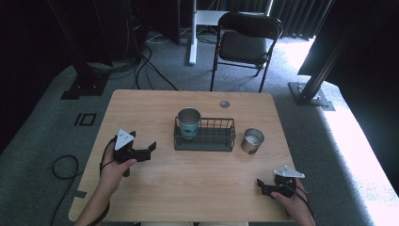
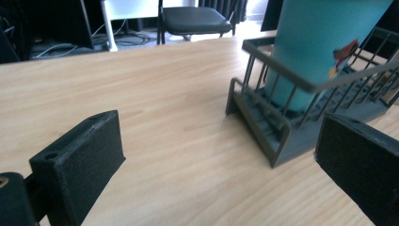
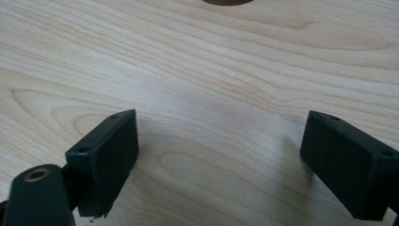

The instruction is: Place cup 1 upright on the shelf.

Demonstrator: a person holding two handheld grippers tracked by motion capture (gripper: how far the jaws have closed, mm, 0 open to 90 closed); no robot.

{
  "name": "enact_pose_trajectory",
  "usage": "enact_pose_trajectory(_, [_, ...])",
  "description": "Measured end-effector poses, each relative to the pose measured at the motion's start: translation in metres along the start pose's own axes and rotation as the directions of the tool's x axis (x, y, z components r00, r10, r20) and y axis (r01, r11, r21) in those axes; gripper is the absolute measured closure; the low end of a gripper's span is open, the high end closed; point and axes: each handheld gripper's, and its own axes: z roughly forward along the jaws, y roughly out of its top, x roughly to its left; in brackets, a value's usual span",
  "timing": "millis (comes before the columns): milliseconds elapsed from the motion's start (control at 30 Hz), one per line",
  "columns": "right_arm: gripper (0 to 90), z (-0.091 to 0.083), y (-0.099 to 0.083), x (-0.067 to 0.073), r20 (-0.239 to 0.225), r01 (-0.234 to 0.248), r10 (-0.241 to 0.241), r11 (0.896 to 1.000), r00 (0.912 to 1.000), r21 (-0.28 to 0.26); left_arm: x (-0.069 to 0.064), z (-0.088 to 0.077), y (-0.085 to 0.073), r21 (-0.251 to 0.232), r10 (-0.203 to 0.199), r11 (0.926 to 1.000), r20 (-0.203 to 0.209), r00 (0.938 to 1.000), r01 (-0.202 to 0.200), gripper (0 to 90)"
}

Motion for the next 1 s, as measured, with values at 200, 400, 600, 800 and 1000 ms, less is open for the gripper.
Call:
enact_pose_trajectory(200, [11.6,0.0,0.0,0.0,0.0,0.0,0.0,1.0,1.0,0.0,0.009,-0.009,-0.017,0.017,-0.029,0.9994,-0.026,0.9992,0.03,2.3])
enact_pose_trajectory(400, [11.6,0.0,0.0,0.0,0.0,-0.001,0.001,1.0,1.0,0.0,0.017,-0.018,-0.032,0.043,-0.054,0.9975,-0.051,0.9972,0.056,2.3])
enact_pose_trajectory(600, [11.6,0.0,0.0,0.0,0.0,-0.001,0.001,1.0,1.0,0.0,0.022,-0.027,-0.047,0.081,-0.054,0.9949,-0.086,0.9949,0.061,2.3])
enact_pose_trajectory(800, [11.6,0.0,0.0,0.0,0.0,0.001,-0.001,1.0,1.0,-0.001,0.025,-0.034,-0.056,0.105,-0.043,0.993,-0.11,0.993,0.054,2.3])
enact_pose_trajectory(1000, [11.6,0.0,0.0,0.0,0.0,0.002,-0.002,1.0,1.0,-0.001,0.028,-0.038,-0.064,0.14,-0.067,0.9859,-0.166,0.9839,0.091,2.3])
